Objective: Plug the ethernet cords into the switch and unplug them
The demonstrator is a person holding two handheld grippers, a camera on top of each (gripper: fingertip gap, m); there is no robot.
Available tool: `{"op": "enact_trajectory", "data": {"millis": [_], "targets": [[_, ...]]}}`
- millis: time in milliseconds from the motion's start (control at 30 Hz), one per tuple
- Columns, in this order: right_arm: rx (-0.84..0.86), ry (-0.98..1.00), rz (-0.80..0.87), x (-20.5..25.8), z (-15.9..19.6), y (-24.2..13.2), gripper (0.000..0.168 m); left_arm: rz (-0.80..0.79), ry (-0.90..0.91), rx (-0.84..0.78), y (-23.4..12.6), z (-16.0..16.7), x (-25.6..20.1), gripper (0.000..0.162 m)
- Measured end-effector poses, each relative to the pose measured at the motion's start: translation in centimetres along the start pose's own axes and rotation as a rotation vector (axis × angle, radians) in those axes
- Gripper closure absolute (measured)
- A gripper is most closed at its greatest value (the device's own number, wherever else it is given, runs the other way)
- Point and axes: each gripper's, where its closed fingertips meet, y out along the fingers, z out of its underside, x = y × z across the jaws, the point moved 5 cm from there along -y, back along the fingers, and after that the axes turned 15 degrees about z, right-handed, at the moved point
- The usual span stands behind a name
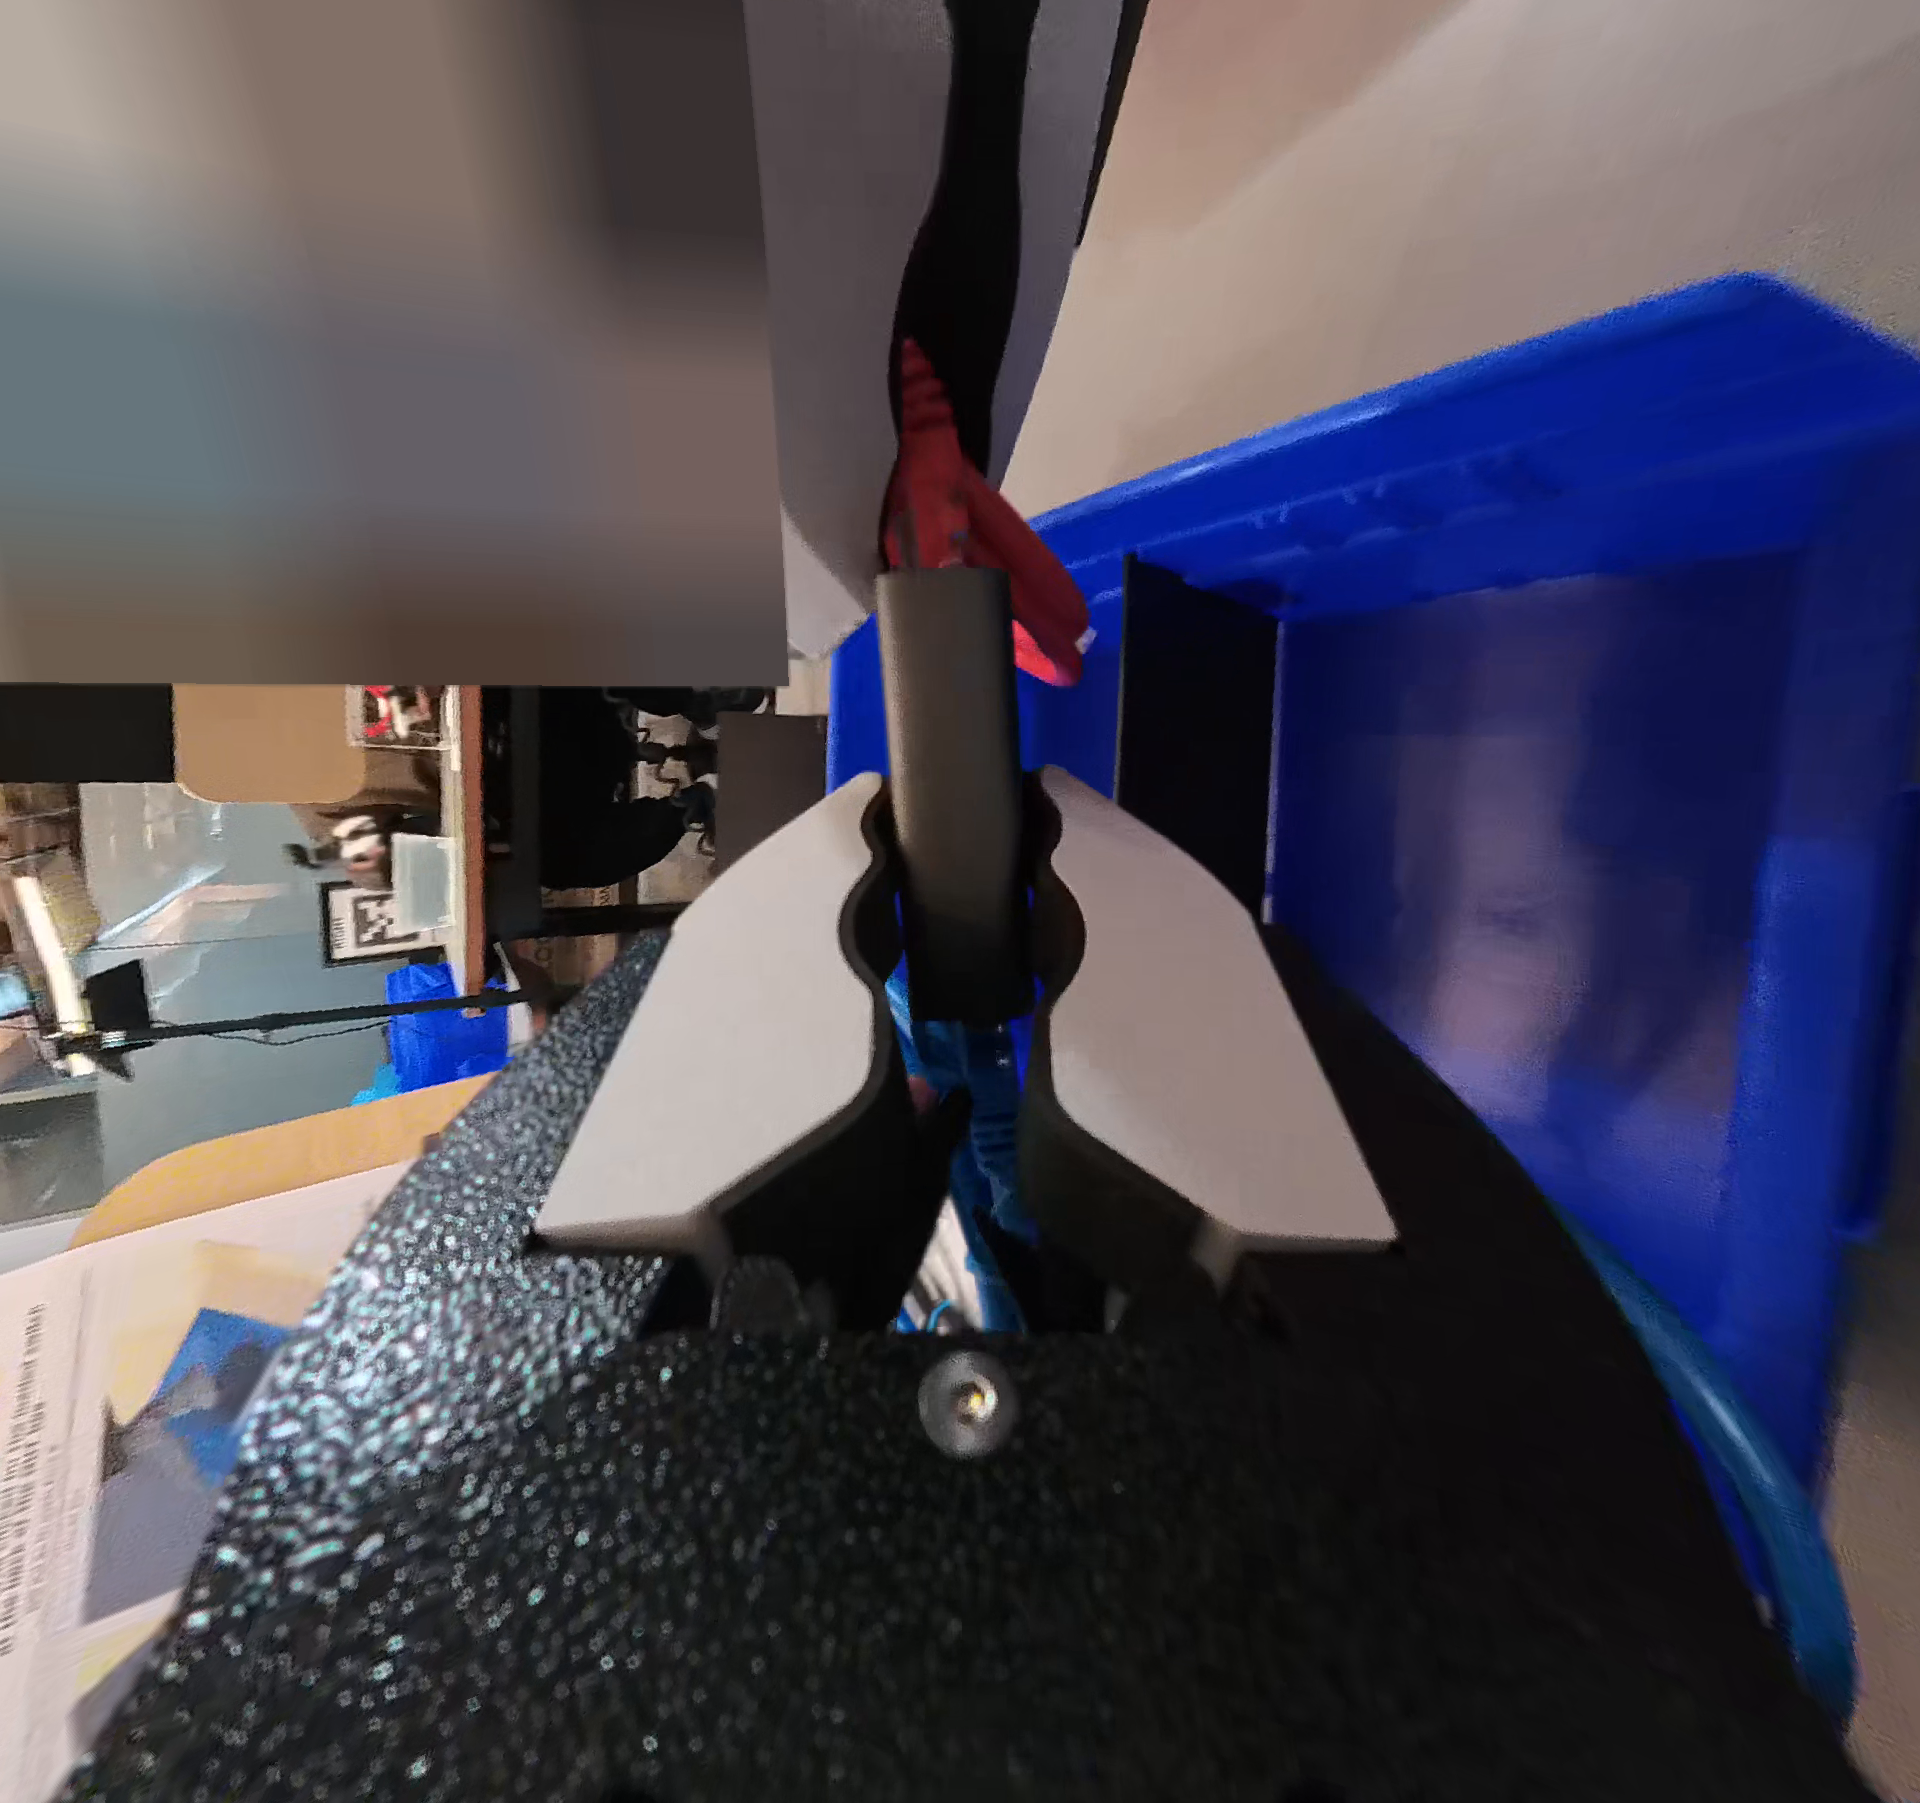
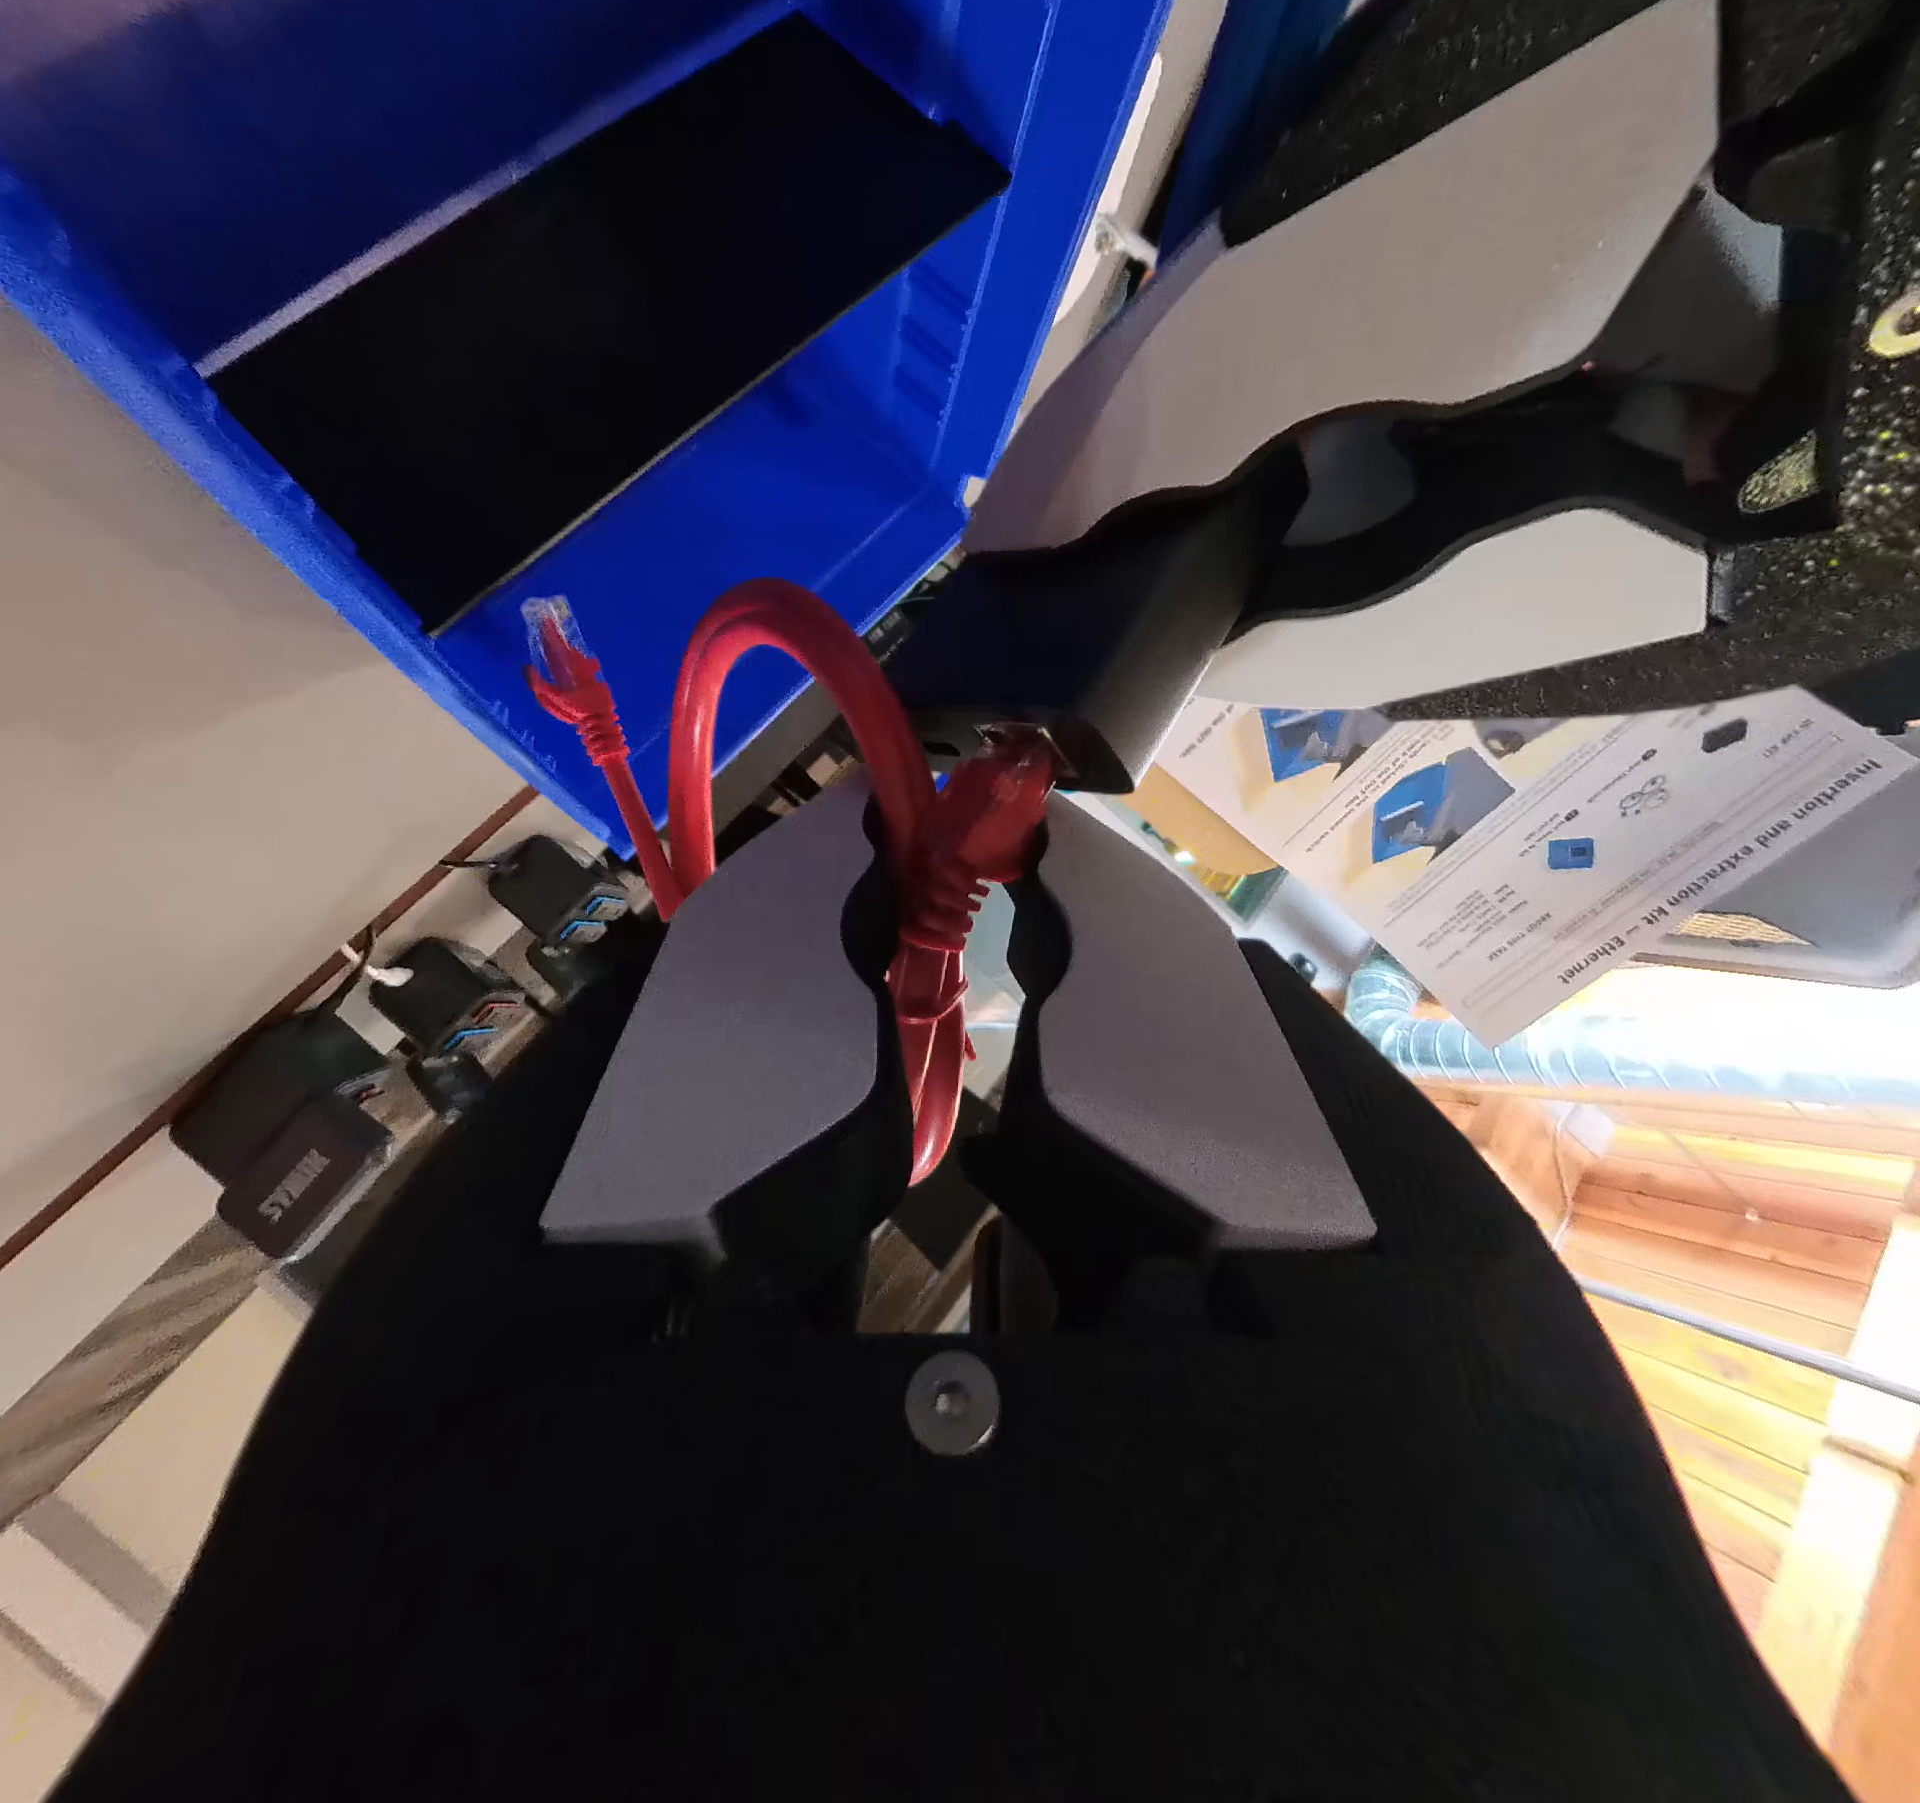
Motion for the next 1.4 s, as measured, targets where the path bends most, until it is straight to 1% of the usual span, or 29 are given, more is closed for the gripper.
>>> {"op": "enact_trajectory", "data": {"millis": [100, 200, 233, 300, 333, 367, 400, 467, 500, 600, 633, 700, 733, 800, 867, 900, 967, 1000, 1033, 1100, 1200, 1233, 1300, 1367, 1400], "targets": [[0.018, 0.065, -0.01, -0.1, 0.0, 0.0, 0.151, -0.023, -0.028, -0.032, -0.1, 0.0, 0.1, 0.141], [0.08, 0.18, -0.006, -0.1, 0.6, 0.2, 0.15, -0.109, -0.009, -0.036, -0.2, 0.0, 0.6, 0.141], [0.109, 0.214, 0.002, -0.1, 0.9, 0.4, 0.15, -0.156, -0.021, -0.047, -0.3, 0.0, 0.9, 0.138], [0.152, 0.273, 0.014, 0.3, 1.5, 0.6, 0.15, -0.32, -0.06, -0.033, -1.4, 0.2, 1.7, 0.1], [0.17, 0.303, 0.023, 0.5, 1.8, 0.6, 0.15, -0.368, -0.107, -0.035, -2.1, 0.4, 1.8, 0.087], [0.184, 0.34, 0.025, 0.7, 2.0, 0.6, 0.15, -0.397, -0.164, -0.077, -2.7, 0.4, 1.7, 0.078], [0.192, 0.384, 0.032, 0.8, 2.2, 0.5, 0.15, -0.413, -0.224, -0.141, -3.4, 0.3, 1.5, 0.077], [0.219, 0.461, 0.067, 0.8, 2.8, 0.6, 0.151, -0.474, -0.309, -0.257, -4.9, 0.3, 0.9, 0.077], [0.233, 0.495, 0.088, 0.7, 3.2, 0.6, 0.151, -0.508, -0.33, -0.3, -5.6, 0.4, 0.6, 0.079], [0.244, 0.605, 0.113, 0.4, 4.0, 0.7, 0.151, -0.691, -0.323, -0.341, -8.6, 1.0, -0.2, 0.085], [0.247, 0.638, 0.121, 0.3, 4.3, 0.8, 0.151, -0.76, -0.316, -0.384, -10.1, 1.2, -0.5, 0.092], [0.222, 0.691, 0.131, 0.0, 4.5, 0.7, 0.152, -0.838, -0.321, -0.511, -12.7, 1.8, -1.4, 0.101], [0.215, 0.709, 0.135, -0.3, 4.7, 0.7, 0.152, -0.857, -0.334, -0.562, -13.7, 2.5, -1.9, 0.111], [0.217, 0.715, 0.152, -0.6, 5.2, 0.5, 0.152, -0.906, -0.37, -0.617, -15.1, 5.4, -2.6, 0.12], [0.198, 0.776, 0.16, -1.1, 5.8, 0.2, 0.152, -0.904, -0.452, -0.747, -15.7, 9.0, -3.6, 0.124], [0.187, 0.809, 0.165, -1.3, 6.1, 0.0, 0.152, -0.874, -0.519, -0.811, -15.6, 10.7, -3.9, 0.123], [0.173, 0.849, 0.18, -2.2, 6.5, -0.5, 0.152, -0.777, -0.633, -0.857, -14.0, 13.0, -4.2, 0.117], [0.163, 0.869, 0.189, -2.7, 6.5, -0.7, 0.152, -0.723, -0.643, -0.855, -12.8, 13.3, -4.2, 0.114], [0.147, 0.891, 0.196, -3.4, 6.5, -0.8, 0.152, -0.676, -0.641, -0.845, -11.5, 13.0, -4.0, 0.106], [0.098, 0.933, 0.205, -4.8, 6.1, -1.0, 0.153, -0.592, -0.568, -0.817, -9.3, 10.6, -2.9, 0.09], [0.035, 0.976, 0.192, -6.6, 4.8, -0.9, 0.153, -0.561, -0.373, -0.781, -7.6, 4.7, -0.9, 0.071], [0.022, 0.982, 0.185, -7.0, 4.4, -0.8, 0.153, -0.575, -0.295, -0.767, -7.5, 2.7, -0.5, 0.067], [0.002, 0.992, 0.174, -7.4, 3.7, -0.7, 0.153, -0.645, -0.141, -0.752, -8.0, -0.4, 0.1, 0.066], [-0.013, 0.996, 0.156, -7.4, 3.2, -0.7, 0.153, -0.676, -0.023, -0.777, -9.0, -2.5, 0.3, 0.07], [-0.025, 0.999, 0.141, -7.3, 2.8, -0.7, 0.153, -0.666, -0.001, -0.8, -9.4, -3.0, 0.4, 0.071]]}}
